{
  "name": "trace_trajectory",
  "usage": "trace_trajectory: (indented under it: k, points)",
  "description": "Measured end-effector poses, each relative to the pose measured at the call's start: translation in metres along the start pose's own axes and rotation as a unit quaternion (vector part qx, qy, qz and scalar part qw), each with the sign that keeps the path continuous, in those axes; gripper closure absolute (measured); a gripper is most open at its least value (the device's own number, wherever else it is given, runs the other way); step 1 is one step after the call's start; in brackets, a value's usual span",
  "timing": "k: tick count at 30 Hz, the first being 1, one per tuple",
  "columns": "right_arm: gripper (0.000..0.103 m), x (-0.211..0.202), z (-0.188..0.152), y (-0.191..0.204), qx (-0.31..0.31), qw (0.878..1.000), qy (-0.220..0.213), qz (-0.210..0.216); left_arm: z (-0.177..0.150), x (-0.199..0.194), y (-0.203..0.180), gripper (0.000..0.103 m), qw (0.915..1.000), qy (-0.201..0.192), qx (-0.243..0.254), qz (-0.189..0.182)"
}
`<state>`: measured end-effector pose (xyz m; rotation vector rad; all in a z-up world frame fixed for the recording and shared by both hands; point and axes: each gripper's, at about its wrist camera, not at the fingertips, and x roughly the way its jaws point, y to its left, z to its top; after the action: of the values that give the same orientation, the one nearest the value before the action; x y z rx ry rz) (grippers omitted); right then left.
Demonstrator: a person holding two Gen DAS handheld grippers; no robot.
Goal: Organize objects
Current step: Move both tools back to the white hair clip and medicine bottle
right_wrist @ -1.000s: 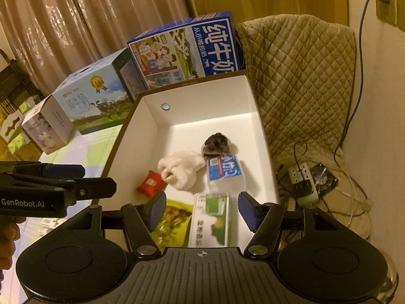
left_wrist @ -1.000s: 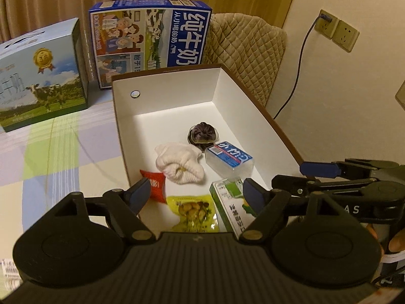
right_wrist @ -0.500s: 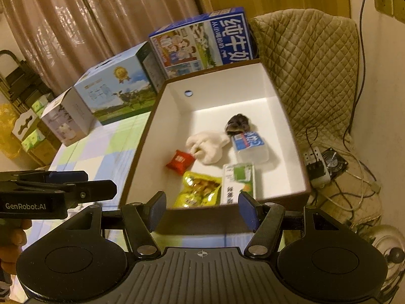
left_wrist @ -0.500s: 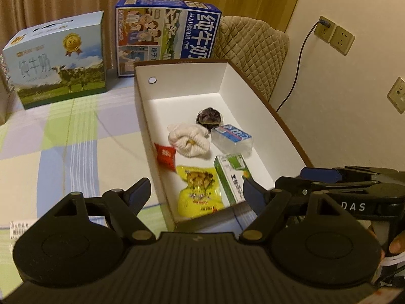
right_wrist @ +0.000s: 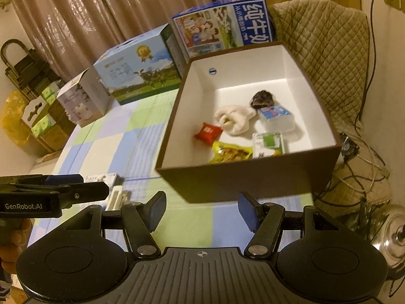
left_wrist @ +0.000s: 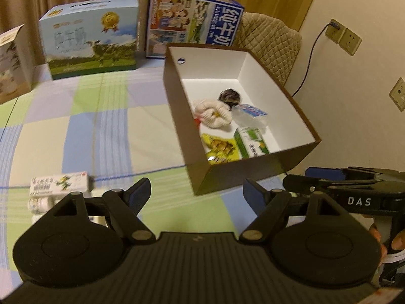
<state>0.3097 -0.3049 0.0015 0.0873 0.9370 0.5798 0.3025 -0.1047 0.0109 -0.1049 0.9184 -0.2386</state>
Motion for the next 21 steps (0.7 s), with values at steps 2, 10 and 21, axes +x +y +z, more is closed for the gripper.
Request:
trace_trajectory:
  k: [2, 10, 21]
  points:
    - [0.043, 0.002, -0.006, 0.007, 0.000, 1.000, 0.007, 0.003, -0.008, -0.006, 0.009, 0.026, 1.0000, 0.002, -0.007, 0.005]
    - [0.043, 0.018, -0.032, 0.039, -0.017, 0.999, 0.041, 0.021, -0.039, -0.028, 0.049, 0.026, 0.9985, 0.013, -0.042, 0.033]
    - [0.043, 0.054, -0.052, 0.077, -0.039, 0.995, 0.082, 0.038, -0.076, -0.043, 0.105, 0.026, 0.9921, 0.029, -0.093, 0.079]
